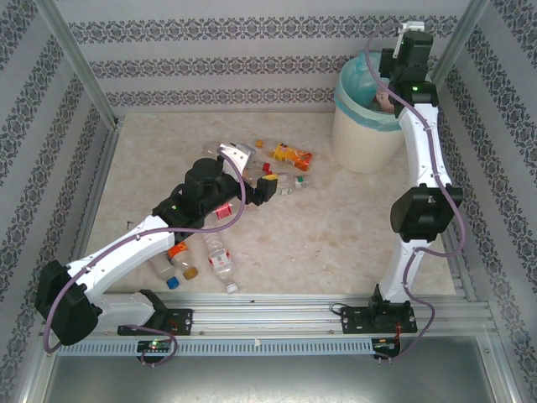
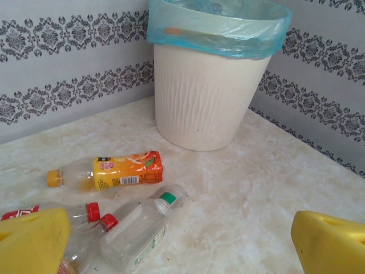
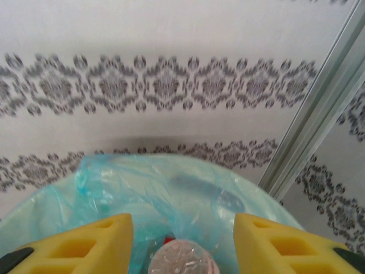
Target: Put the plastic bottles in the bin
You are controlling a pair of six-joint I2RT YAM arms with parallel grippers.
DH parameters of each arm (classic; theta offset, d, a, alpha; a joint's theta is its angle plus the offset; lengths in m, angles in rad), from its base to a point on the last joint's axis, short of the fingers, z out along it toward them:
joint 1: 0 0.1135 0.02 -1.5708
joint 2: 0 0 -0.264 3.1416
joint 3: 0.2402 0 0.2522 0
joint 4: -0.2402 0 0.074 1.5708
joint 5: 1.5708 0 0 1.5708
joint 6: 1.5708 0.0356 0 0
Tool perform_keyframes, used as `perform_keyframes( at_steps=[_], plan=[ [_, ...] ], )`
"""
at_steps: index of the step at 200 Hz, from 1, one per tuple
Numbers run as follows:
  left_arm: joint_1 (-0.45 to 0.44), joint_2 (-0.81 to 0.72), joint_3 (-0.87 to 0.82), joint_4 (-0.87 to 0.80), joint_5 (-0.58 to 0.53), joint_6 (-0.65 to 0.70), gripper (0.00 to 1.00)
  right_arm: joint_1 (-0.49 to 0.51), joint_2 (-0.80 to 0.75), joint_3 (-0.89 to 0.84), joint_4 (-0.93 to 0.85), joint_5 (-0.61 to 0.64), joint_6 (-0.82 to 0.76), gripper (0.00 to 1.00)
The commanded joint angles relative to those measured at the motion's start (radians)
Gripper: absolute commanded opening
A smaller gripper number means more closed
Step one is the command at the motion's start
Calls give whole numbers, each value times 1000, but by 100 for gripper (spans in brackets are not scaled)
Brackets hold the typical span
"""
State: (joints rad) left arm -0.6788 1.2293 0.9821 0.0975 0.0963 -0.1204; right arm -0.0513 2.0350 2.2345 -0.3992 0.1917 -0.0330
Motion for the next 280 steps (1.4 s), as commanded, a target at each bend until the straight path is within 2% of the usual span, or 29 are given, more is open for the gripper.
perform_keyframes(
  at_steps=[1,44,82,129,182,206,224,239,280],
  plan=[
    [3,-7,5,14,-6,-18,100,-15,81,52,-115,-14,1,47],
    [4,-14,-3,14,-14,-19,100,-43,182,177,-276,5,18,46],
    [4,-13,-5,16,-13,-21,100,-66,209,191,-334,20,28,48],
    [4,-5,4,16,-9,-27,100,-80,261,294,-413,-7,42,48],
    [3,1,42,-54,-39,-31,100,-27,150,358,-381,-54,64,51],
    [5,8,92,-177,-102,-55,100,29,57,350,-360,-42,46,53],
    [9,22,135,-311,-143,-92,100,80,-33,286,-334,-20,27,54],
    [17,40,176,-456,-154,-145,99,131,-134,157,-275,-8,16,54],
    [22,31,220,-907,-130,-328,94,300,-454,-323,2,34,0,56]
  ],
)
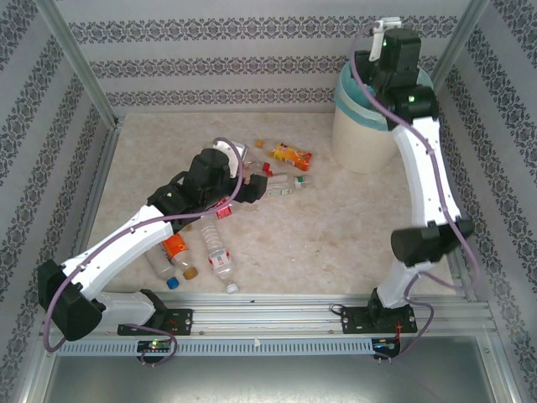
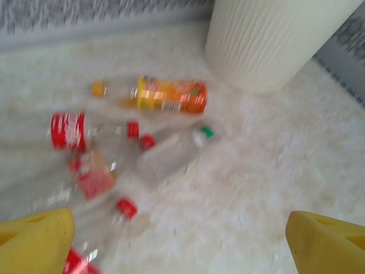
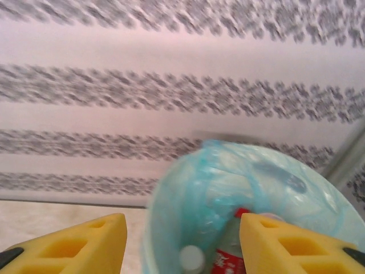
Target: Put the plastic bottles in the bin
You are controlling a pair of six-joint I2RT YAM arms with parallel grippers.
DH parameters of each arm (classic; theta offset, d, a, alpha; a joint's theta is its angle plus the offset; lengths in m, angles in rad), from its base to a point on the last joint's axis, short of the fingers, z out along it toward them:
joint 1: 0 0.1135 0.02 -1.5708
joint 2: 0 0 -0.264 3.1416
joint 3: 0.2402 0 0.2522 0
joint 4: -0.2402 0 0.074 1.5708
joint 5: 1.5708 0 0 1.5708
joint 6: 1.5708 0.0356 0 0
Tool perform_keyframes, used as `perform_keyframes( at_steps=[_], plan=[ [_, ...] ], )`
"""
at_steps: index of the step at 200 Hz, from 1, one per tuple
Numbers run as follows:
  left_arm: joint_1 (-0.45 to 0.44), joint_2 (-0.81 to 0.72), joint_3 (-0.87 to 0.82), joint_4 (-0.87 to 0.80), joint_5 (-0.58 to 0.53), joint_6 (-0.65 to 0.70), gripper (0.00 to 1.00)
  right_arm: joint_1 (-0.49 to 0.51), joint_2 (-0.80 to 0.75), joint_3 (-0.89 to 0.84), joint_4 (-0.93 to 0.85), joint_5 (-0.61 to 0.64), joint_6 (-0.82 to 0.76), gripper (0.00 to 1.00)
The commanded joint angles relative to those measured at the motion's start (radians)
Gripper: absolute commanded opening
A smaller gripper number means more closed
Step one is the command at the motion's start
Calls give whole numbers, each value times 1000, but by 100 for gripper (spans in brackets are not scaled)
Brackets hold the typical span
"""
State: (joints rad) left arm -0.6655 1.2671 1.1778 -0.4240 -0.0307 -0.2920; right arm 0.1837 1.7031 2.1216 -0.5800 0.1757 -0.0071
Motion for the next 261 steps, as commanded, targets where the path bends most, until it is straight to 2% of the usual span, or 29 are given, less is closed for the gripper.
perform_keyframes(
  at_steps=[1,20,43,85,121,185,220,261],
  plan=[
    [9,-8,24,-395,1,-162,94,70,-128,-223,189,53,-26,56],
    [9,-24,-21,-542,39,-255,94,142,-224,-391,288,81,-21,56],
    [10,-44,-113,-576,47,-330,95,182,-284,-522,353,91,30,56],
    [29,-57,-226,-480,44,-446,99,209,-322,-638,377,81,104,57],
    [64,-17,-316,-357,167,-513,99,216,-329,-677,367,68,117,58],
    [66,91,-396,-222,273,-519,93,215,-346,-735,373,72,137,60],
    [66,135,-395,-214,273,-480,87,214,-338,-734,368,69,138,60],
    [64,179,-395,-206,312,-432,72,214,-336,-726,361,67,139,60]
  ],
)
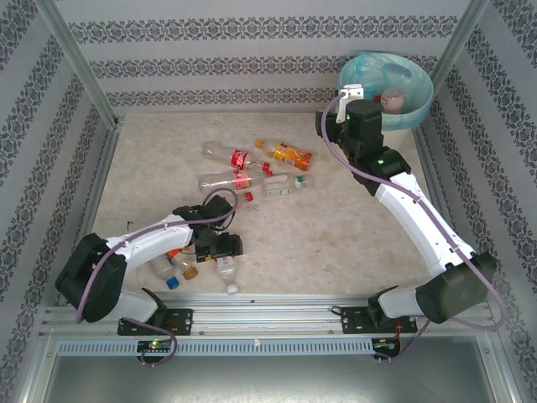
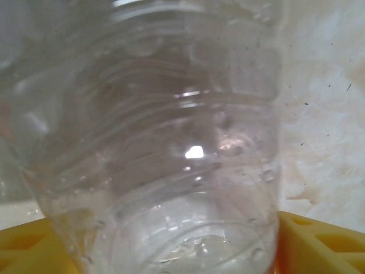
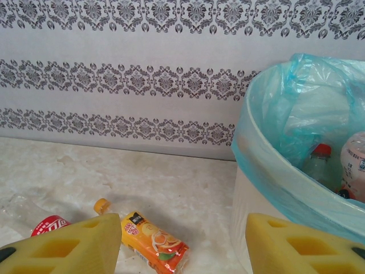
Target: Put the plastic bottles in the bin
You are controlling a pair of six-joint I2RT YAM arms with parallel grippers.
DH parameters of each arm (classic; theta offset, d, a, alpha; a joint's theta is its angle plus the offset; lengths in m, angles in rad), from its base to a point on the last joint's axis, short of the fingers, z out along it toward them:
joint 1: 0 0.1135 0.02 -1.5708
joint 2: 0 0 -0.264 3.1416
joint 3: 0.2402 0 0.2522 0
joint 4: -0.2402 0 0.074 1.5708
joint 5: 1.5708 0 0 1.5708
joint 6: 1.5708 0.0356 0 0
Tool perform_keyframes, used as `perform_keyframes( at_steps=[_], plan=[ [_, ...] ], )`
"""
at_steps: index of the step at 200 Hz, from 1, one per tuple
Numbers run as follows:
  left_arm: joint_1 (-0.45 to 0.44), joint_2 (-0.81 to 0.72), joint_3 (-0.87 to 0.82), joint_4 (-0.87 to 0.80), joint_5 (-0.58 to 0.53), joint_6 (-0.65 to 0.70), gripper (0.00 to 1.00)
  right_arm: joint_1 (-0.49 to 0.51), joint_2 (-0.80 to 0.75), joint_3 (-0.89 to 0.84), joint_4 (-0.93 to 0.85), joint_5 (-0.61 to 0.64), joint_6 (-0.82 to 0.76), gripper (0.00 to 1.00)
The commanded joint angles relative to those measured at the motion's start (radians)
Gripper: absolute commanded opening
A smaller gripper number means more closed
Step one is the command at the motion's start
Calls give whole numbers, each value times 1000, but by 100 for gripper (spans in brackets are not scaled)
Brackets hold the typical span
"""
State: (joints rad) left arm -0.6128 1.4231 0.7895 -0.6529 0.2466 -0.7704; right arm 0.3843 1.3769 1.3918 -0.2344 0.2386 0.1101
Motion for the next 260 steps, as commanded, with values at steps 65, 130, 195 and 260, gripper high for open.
perform_keyframes(
  at_steps=[65,130,195,260],
  plan=[
    [11,-61,43,-46,17,86,60,18,-19,7,13,-13,39,60],
    [12,-341,182,44,20,334,64,38,-69,-40,139,-352,65,62],
    [12,-476,151,329,35,724,74,185,-25,-5,167,-911,-96,69],
    [12,-494,103,523,34,864,74,269,8,30,91,-1014,-143,75]
  ],
)
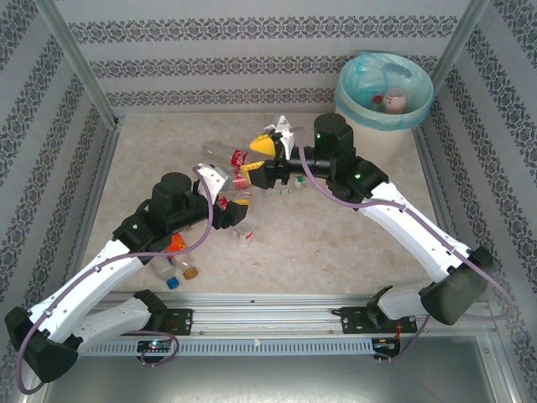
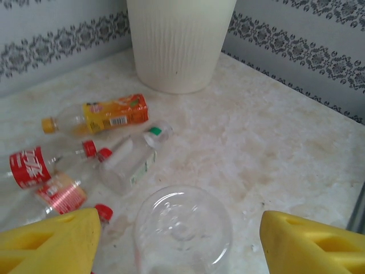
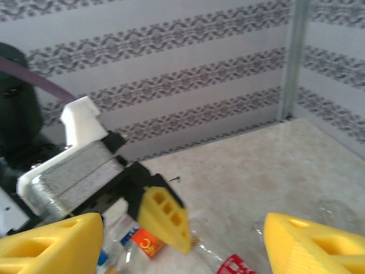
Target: Put the plastic bottles in the bin
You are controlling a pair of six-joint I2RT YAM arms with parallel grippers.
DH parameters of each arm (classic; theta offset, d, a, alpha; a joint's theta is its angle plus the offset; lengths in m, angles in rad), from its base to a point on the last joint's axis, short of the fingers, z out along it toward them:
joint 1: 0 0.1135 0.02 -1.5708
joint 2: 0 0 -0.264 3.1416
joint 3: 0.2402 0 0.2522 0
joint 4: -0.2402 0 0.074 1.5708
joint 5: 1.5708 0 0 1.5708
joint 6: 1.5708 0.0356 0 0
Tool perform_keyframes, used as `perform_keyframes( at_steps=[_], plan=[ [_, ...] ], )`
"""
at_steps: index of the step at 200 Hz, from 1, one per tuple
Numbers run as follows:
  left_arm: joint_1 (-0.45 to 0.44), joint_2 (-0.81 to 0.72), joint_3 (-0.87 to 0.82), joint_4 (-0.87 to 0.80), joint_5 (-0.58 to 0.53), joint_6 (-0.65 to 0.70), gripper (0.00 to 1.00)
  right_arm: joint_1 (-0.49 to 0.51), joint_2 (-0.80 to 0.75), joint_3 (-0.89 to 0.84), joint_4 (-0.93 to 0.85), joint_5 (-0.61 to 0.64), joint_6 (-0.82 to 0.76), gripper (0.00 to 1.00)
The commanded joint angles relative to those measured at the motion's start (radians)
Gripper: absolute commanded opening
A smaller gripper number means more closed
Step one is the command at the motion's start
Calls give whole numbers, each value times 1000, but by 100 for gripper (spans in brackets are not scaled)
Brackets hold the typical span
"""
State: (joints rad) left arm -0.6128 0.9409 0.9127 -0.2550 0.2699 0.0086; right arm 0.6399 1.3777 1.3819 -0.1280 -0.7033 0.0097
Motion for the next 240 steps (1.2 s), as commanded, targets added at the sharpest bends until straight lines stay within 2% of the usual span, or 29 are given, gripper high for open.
perform_keyframes(
  at_steps=[1,26,37,57,76,106,125,164,196,240],
  plan=[
    [12,-12,-21,127,12,85,74,14,7,40,-17,-68,-43,75],
    [11,-1,-30,128,-16,62,74,18,3,40,-56,85,-55,75],
    [12,17,-31,110,-9,40,76,17,2,35,-73,193,-51,75],
    [12,103,-32,67,-21,-29,77,12,-1,17,-92,383,-35,74],
    [12,190,-12,66,1,-106,77,-7,-3,-3,-92,469,-7,74],
    [8,320,19,114,155,-141,81,-33,-21,-17,-102,534,25,74],
    [-23,419,85,78,191,-112,83,-48,-45,-31,-109,581,32,73],
    [-91,625,216,52,129,-53,86,-132,-143,-95,-121,750,132,72],
    [-100,826,378,3,119,-31,87,-217,-241,-171,-115,759,177,72],
    [-138,1024,563,-123,52,-19,86,-248,-314,-196,-147,773,156,72]
  ],
)
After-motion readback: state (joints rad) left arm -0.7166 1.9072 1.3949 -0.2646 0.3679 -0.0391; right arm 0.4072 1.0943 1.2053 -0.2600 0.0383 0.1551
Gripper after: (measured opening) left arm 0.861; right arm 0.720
